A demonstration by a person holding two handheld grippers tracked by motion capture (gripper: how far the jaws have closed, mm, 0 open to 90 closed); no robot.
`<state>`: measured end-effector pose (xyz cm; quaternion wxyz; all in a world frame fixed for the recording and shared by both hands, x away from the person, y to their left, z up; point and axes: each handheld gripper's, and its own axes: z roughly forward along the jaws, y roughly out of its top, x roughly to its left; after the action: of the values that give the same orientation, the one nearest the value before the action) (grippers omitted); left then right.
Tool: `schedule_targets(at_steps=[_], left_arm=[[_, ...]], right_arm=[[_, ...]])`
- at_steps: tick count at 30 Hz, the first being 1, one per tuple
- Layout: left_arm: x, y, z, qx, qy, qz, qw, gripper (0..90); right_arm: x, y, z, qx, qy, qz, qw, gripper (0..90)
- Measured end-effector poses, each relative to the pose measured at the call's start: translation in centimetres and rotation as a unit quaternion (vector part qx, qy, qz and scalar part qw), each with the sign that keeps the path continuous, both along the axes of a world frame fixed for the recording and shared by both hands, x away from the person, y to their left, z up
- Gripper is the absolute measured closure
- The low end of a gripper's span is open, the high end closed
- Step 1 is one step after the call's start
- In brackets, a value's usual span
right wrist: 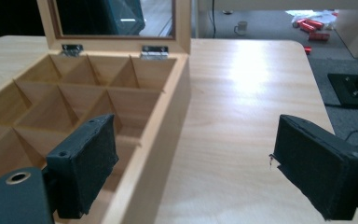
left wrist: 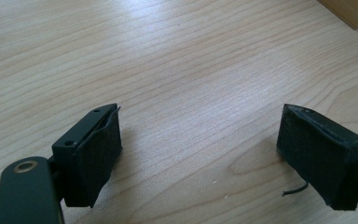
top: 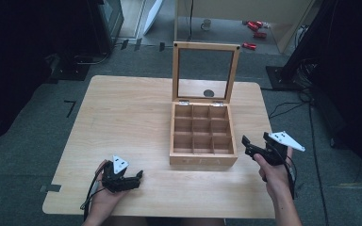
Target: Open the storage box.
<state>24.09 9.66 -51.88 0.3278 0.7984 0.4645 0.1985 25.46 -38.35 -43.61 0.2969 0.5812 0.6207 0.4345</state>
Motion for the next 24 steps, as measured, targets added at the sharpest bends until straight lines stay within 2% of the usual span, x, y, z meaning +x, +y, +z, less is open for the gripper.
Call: schedule_targets(at_steps=[13,24], left_arm=[[0.0,0.0,0.0,0.001,0.000,-0.001,1.0000,14.3],[-0.1,0.0,0.0,0.000,0.000,0.000,1.0000,14.3]], right_arm=[[-3.1,-2.5,-2.3,0.009,0.015,-0.029,0.9994,12.9],[-5.3,-3.6,-5.0,-0.029,0.041,-0.040,0.9980,12.9]])
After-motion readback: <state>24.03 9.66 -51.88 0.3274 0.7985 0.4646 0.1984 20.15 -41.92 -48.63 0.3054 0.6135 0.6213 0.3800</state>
